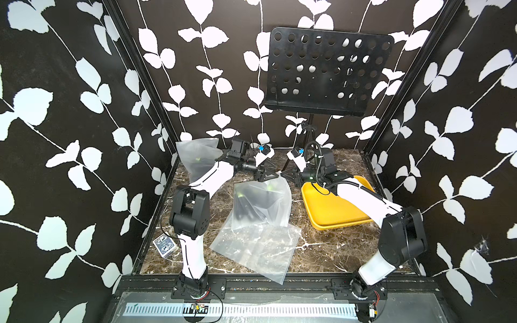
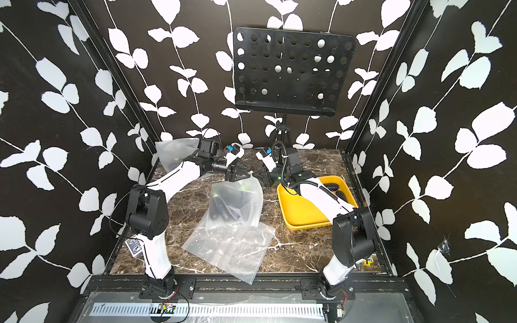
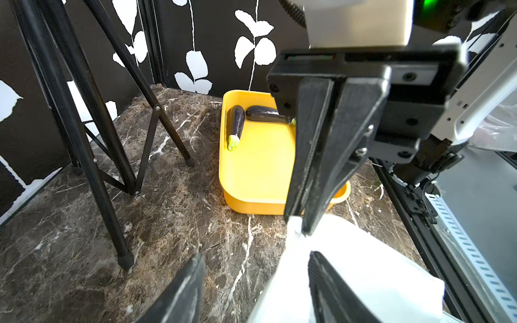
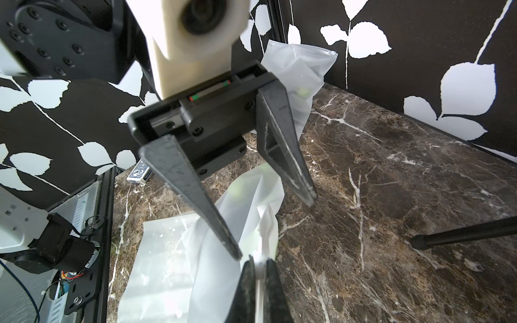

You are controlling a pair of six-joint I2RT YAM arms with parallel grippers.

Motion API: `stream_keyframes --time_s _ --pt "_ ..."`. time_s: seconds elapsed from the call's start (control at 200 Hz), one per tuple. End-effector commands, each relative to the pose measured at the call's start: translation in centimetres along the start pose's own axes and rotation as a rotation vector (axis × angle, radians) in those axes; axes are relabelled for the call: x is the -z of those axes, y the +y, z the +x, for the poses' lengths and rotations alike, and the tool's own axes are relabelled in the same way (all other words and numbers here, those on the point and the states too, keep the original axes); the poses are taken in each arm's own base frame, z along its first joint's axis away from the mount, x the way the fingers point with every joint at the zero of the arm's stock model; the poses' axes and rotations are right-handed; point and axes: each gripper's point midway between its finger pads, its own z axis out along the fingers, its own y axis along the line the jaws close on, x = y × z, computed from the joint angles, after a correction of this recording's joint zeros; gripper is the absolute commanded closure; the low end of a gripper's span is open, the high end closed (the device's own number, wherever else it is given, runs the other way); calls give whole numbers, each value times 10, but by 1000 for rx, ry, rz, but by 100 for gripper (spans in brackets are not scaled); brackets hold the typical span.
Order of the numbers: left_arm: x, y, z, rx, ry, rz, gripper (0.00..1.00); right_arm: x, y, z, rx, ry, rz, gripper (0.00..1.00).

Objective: Place the eggplant in a zip-top bag and seal the zipper
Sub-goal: Zip the zipper on the zipper food storage bag.

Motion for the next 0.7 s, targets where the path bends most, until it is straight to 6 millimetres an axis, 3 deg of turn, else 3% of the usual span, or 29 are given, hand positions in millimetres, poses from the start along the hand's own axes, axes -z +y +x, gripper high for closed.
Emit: stream_keyframes --time_s 0.0,0.35,0.59,0.695 --pt "0 -6 -13 -34 -26 28 43 0 10 -19 59 -45 -39 100" --pt "-7 -19 -21 -42 -48 93 53 -4 7 -16 51 -38 -31 100" --pt "-8 -18 -16 -33 -24 89 77 -1 7 -19 63 -44 -15 100" --pt "-8 -19 -18 -35 -35 98 100 -2 6 -17 54 -36 -15 100"
